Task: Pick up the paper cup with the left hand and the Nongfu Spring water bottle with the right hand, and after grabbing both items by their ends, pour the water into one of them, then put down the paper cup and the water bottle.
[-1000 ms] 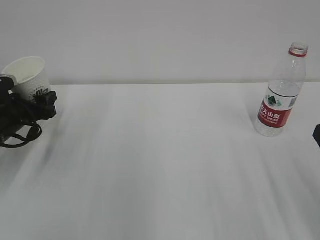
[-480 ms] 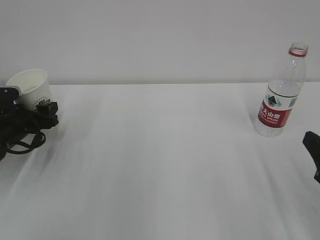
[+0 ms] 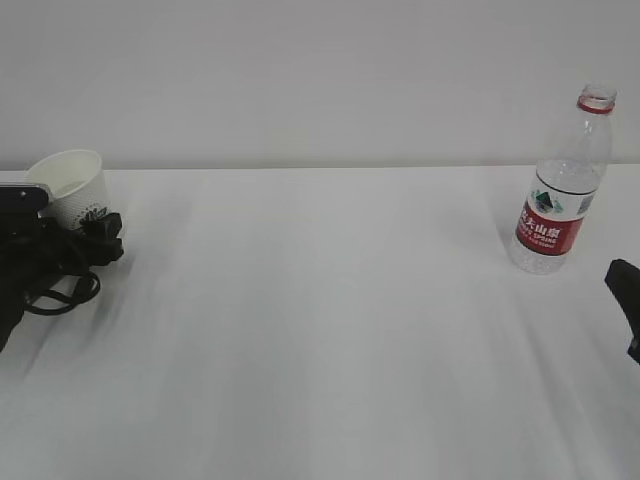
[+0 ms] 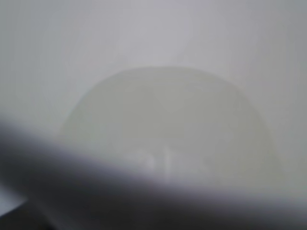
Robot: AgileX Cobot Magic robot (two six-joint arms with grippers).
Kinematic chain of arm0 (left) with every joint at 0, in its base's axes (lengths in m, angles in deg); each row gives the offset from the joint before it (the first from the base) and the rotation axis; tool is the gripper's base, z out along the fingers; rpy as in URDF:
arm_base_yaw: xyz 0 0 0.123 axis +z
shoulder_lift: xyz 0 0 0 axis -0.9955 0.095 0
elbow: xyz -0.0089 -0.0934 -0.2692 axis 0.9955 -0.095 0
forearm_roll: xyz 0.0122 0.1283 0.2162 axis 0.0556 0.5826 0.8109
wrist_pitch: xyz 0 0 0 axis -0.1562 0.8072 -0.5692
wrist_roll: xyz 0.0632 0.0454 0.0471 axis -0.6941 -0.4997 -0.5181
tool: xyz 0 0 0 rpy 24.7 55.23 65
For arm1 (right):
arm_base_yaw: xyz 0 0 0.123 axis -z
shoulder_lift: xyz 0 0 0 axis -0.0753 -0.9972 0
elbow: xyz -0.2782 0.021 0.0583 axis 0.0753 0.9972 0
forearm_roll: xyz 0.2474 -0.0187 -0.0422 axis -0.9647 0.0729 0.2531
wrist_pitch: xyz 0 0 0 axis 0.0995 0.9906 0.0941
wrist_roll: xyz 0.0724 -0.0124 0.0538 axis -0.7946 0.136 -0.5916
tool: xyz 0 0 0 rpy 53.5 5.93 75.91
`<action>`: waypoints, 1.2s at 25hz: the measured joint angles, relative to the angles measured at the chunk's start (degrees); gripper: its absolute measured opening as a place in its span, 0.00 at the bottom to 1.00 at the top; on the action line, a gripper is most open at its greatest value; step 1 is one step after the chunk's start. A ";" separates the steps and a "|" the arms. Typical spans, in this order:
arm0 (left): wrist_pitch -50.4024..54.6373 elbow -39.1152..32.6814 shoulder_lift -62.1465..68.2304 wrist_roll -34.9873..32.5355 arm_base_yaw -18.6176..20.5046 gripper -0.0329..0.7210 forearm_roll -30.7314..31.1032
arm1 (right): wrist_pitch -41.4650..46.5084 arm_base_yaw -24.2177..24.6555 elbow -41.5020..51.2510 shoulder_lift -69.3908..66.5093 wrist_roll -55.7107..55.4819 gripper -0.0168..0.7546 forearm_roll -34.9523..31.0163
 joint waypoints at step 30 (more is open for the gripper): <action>-2.18 -9.56 -4.15 0.00 0.00 0.94 0.10 | -0.35 0.00 0.00 0.00 0.00 0.69 -0.21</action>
